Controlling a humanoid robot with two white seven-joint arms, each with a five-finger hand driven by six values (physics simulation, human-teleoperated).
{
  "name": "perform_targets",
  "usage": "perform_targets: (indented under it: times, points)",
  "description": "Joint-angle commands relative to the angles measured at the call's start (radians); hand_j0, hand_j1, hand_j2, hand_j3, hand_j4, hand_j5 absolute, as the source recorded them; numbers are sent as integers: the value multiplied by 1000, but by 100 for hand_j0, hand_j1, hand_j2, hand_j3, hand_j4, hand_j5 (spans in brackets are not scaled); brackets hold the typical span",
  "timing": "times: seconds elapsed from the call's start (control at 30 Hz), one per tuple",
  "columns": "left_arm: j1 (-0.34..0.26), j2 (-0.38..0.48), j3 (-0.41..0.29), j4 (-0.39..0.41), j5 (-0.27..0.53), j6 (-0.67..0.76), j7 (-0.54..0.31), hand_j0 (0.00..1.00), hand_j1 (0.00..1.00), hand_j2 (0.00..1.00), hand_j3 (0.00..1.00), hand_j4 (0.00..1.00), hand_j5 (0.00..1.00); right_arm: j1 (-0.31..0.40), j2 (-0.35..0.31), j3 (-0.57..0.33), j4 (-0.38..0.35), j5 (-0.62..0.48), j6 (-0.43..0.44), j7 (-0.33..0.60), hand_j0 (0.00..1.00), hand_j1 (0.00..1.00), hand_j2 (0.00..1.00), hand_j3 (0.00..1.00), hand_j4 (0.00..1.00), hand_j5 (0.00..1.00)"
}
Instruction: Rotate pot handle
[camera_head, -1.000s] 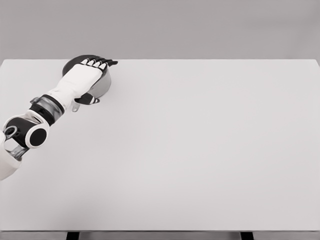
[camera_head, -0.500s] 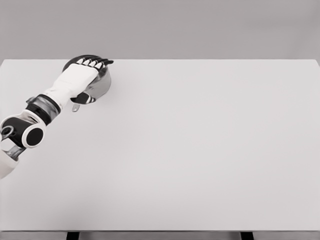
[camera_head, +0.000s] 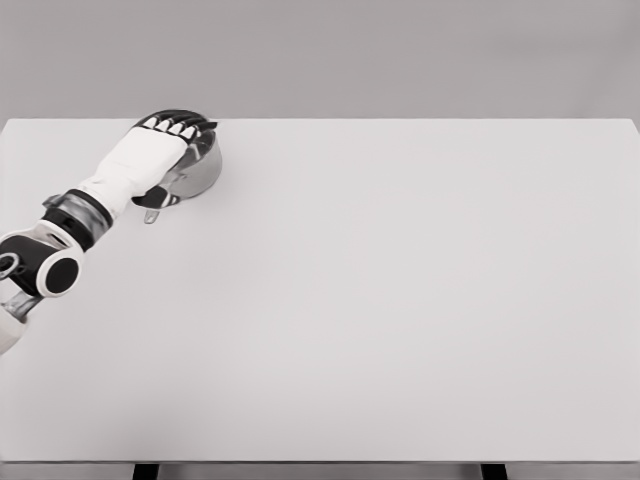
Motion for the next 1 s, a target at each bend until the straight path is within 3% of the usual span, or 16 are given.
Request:
perform_targets:
  times: [0.0, 0.97]
  points:
    - [0, 10, 1, 7, -14, 0, 1, 100, 100, 100, 100, 100, 100, 0, 0, 0, -1, 0, 0, 0, 100, 100, 100, 100, 100, 100]
    - [17, 74, 36, 21, -52, -7, 1, 100, 100, 100, 100, 100, 100, 0, 0, 0, -1, 0, 0, 0, 100, 100, 100, 100, 100, 100]
